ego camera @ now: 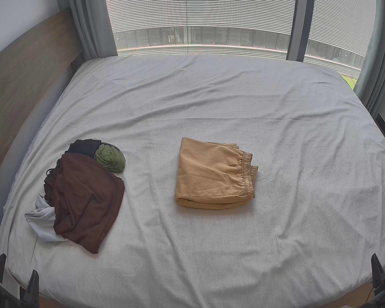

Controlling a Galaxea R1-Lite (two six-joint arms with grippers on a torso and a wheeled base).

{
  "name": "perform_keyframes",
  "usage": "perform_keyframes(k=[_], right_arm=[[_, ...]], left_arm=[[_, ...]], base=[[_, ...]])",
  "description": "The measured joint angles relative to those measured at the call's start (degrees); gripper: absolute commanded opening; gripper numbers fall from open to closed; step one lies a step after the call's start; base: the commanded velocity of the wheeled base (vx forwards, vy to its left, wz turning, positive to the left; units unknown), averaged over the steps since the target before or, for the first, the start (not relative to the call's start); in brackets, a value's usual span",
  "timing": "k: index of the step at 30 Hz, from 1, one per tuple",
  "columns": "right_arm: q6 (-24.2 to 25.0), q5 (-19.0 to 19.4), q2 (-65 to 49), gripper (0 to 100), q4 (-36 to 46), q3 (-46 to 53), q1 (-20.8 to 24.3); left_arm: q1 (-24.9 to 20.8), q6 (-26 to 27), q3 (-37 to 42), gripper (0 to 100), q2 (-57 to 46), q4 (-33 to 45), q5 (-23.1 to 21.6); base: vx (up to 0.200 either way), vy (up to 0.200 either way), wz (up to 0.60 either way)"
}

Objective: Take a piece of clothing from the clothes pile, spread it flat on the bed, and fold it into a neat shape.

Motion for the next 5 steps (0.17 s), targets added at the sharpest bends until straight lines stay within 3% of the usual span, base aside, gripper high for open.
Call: perform_keyframes(k=[5], right_arm=[[0.0,0.0,0.02,100,0.0,0.0,0.05]], left_arm=[[0.02,-0.04,0.0,100,0.0,-0.04,0.0]], base=[[0.0,0.0,0.0]])
